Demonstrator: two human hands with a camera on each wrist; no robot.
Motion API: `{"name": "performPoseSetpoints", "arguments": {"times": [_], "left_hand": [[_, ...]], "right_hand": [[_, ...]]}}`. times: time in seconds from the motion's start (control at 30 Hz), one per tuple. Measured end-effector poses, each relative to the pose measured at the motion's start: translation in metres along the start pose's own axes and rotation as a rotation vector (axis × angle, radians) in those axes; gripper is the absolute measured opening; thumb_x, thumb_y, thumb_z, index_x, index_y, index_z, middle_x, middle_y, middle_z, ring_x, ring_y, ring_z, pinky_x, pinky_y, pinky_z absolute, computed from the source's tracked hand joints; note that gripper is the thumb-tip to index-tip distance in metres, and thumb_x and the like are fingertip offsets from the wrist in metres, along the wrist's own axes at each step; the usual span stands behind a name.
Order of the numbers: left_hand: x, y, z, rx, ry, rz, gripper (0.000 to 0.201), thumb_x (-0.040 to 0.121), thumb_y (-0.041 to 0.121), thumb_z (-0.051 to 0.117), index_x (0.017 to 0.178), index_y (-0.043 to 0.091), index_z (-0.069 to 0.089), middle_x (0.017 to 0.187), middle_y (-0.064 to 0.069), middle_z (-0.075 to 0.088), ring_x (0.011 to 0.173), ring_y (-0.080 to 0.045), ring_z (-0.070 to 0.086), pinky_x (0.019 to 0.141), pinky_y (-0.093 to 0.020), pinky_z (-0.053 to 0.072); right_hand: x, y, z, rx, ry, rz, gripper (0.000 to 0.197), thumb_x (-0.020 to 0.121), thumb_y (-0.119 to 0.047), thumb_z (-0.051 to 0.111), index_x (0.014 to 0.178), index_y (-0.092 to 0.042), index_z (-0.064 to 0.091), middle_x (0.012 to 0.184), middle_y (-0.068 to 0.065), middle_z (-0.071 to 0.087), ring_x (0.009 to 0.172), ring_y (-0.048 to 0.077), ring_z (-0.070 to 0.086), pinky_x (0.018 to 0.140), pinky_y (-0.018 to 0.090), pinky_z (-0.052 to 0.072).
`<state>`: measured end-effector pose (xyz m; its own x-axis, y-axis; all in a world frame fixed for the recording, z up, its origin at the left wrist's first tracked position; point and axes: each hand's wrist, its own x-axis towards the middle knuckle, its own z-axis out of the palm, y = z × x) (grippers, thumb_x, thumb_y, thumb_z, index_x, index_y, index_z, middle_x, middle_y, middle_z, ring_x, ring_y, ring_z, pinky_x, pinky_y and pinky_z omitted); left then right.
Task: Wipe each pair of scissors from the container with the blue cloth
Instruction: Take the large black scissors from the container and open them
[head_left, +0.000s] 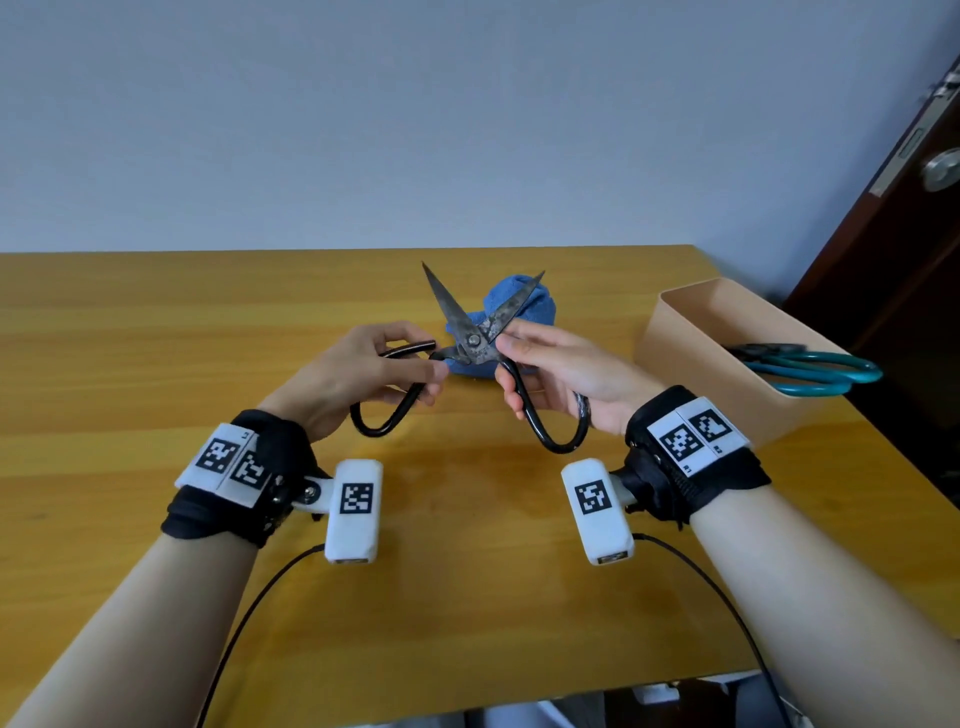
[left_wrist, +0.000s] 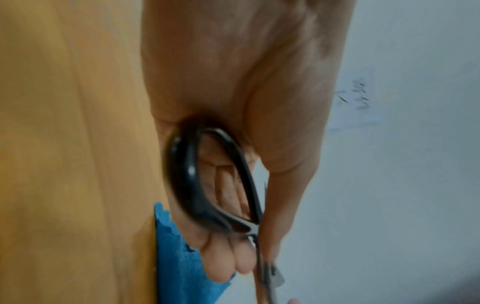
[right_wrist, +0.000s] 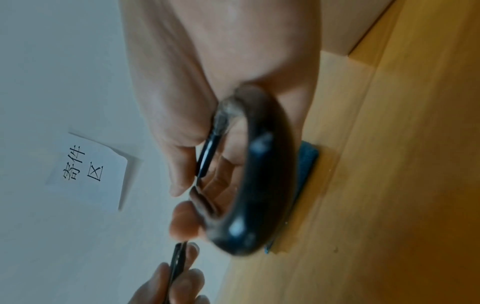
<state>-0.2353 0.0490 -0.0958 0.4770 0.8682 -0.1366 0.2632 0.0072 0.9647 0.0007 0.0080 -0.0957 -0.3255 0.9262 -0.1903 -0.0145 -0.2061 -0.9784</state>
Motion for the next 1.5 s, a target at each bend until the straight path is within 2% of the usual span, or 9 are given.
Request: {"name": "performPoseSetpoints", "arguments": {"times": [0.1, 0.3, 0.57, 0.67, 0.77, 0.97, 1.23, 1.4, 1.5], "left_hand": [[-0.002, -0.003, 0.0, -0.33, 0.033, -0.038, 0.005, 0.096, 0.009, 0.064, 0.1, 0.01, 0.06, 0.091, -0.015, 0.072, 0.064, -0.02, 0.065, 0.063, -0.024, 0.058], [0.004, -0.007, -0.001, -0.529, 0.078, -0.05, 0.011, 0.1, 0.008, 0.056, 0.09, 0.01, 0.06, 0.103, -0.014, 0.075, 0.055, -0.008, 0.047, 0.049, -0.012, 0.042], [0.018, -0.015, 0.004, -0.865, 0.123, -0.171, 0.003, 0.088, 0.012, 0.065, 0.089, 0.011, 0.061, 0.105, -0.016, 0.075, 0.051, -0.002, 0.046, 0.048, -0.008, 0.042], [0.022, -0.016, 0.026, -1.081, 0.167, -0.151, 0.025, 0.079, 0.018, 0.071, 0.101, 0.006, 0.064, 0.098, -0.011, 0.074, 0.06, -0.004, 0.05, 0.055, -0.01, 0.049], [0.024, -0.009, 0.045, -1.026, 0.088, -0.137, 0.037, 0.082, 0.033, 0.072, 0.108, 0.008, 0.065, 0.089, -0.004, 0.068, 0.07, -0.009, 0.055, 0.068, -0.018, 0.054], [0.028, -0.002, 0.058, -0.793, 0.079, -0.142, 0.026, 0.1, 0.033, 0.062, 0.107, 0.008, 0.067, 0.079, -0.001, 0.064, 0.07, -0.01, 0.055, 0.09, -0.028, 0.048], [0.022, -0.005, 0.045, -0.792, 0.063, -0.157, 0.015, 0.096, 0.026, 0.066, 0.099, 0.012, 0.07, 0.088, -0.003, 0.069, 0.07, -0.008, 0.058, 0.066, -0.014, 0.053], [0.018, -0.013, 0.027, -0.899, 0.144, -0.115, 0.011, 0.094, 0.022, 0.067, 0.096, 0.011, 0.07, 0.085, -0.002, 0.065, 0.065, -0.007, 0.059, 0.063, -0.014, 0.054], [0.013, -0.015, 0.01, -0.952, 0.23, -0.094, 0.009, 0.093, 0.023, 0.068, 0.09, 0.015, 0.071, 0.081, -0.002, 0.066, 0.064, -0.007, 0.061, 0.061, -0.014, 0.055]], "right_hand": [[0.001, -0.001, 0.0, 0.057, 0.059, -0.035, 0.015, 0.104, -0.022, 0.051, 0.093, -0.012, 0.051, 0.075, 0.007, 0.059, 0.062, 0.021, 0.057, 0.059, 0.031, 0.053], [0.002, -0.003, -0.001, 0.129, 0.186, -0.013, 0.015, 0.103, -0.022, 0.053, 0.091, -0.013, 0.052, 0.072, 0.008, 0.061, 0.056, 0.02, 0.057, 0.054, 0.03, 0.051], [0.001, -0.006, 0.0, 0.138, 0.225, 0.03, 0.022, 0.102, -0.024, 0.054, 0.086, -0.011, 0.053, 0.07, 0.008, 0.061, 0.053, 0.02, 0.053, 0.053, 0.031, 0.049], [0.005, -0.008, 0.006, 0.128, 0.258, 0.008, 0.021, 0.103, -0.023, 0.052, 0.094, -0.006, 0.061, 0.068, 0.008, 0.062, 0.053, 0.02, 0.054, 0.053, 0.03, 0.05], [0.009, -0.008, 0.012, 0.091, 0.268, -0.009, 0.03, 0.104, -0.024, 0.05, 0.106, 0.002, 0.065, 0.067, 0.008, 0.062, 0.052, 0.019, 0.056, 0.051, 0.029, 0.05], [0.005, -0.01, 0.018, -0.001, 0.203, 0.039, 0.026, 0.104, -0.022, 0.051, 0.096, -0.001, 0.064, 0.065, 0.009, 0.062, 0.05, 0.019, 0.055, 0.051, 0.027, 0.05], [0.002, -0.015, 0.016, 0.015, 0.075, 0.152, 0.03, 0.102, -0.026, 0.054, 0.1, 0.0, 0.069, 0.069, 0.009, 0.064, 0.054, 0.017, 0.057, 0.055, 0.028, 0.051], [0.002, -0.019, 0.014, 0.114, -0.008, 0.115, 0.05, 0.1, -0.038, 0.055, 0.126, 0.005, 0.061, 0.104, 0.018, 0.073, 0.084, 0.023, 0.07, 0.074, 0.03, 0.06], [0.005, -0.021, 0.001, 0.178, 0.102, 0.099, 0.037, 0.098, -0.036, 0.058, 0.117, -0.005, 0.064, 0.104, 0.013, 0.074, 0.089, 0.022, 0.071, 0.074, 0.03, 0.06]]}}
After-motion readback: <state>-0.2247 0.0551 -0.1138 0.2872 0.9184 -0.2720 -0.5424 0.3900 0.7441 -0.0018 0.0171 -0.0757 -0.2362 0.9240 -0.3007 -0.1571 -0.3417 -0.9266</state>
